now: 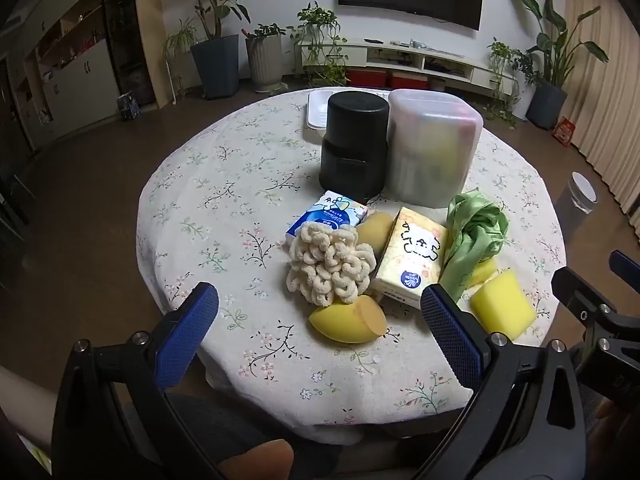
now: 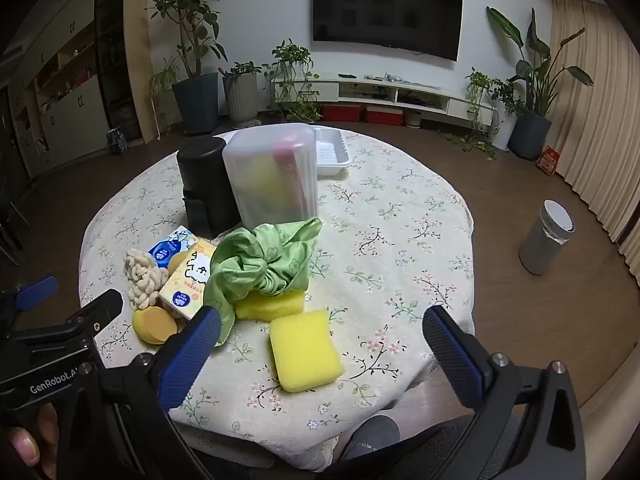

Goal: Organize soft objects

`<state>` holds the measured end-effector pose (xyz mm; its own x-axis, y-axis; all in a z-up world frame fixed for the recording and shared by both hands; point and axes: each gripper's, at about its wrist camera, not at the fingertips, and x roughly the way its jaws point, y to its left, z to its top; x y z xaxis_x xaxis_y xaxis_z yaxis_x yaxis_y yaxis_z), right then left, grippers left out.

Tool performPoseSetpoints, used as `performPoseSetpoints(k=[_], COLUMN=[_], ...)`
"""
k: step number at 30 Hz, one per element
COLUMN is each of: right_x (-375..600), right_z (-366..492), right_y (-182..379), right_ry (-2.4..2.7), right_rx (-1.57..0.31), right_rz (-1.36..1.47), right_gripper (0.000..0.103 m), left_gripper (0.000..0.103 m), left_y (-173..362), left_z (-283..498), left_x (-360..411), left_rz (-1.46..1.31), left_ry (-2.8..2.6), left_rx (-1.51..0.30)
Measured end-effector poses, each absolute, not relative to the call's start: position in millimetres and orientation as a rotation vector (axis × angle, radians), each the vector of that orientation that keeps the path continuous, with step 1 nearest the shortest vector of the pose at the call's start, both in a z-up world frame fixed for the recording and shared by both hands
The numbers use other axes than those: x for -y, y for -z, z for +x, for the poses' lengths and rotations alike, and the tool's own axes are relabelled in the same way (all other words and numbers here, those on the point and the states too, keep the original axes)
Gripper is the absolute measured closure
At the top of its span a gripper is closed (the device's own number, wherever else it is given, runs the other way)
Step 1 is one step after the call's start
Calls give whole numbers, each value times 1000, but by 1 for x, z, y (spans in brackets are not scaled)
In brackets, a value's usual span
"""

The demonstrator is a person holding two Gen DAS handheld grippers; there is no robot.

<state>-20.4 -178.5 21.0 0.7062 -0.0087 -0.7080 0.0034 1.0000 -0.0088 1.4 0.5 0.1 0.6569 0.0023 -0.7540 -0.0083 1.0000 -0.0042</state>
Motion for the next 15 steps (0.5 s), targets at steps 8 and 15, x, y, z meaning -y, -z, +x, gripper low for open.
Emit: performPoseSetpoints(k=[8,15], right_x=[180,179], right_z=[-20,-20], right_y=[-21,-21], right_ry=[10,11], right_rx=[-786,-787], right_rz=[-6,-16], right_gripper=[0,0], left_gripper=[0,0], left_y=[-1,1], left_z=[-1,-1], left_x=[2,2], left_rz=[8,13], left_ry=[-18,-15], left_rx=[-825,-832])
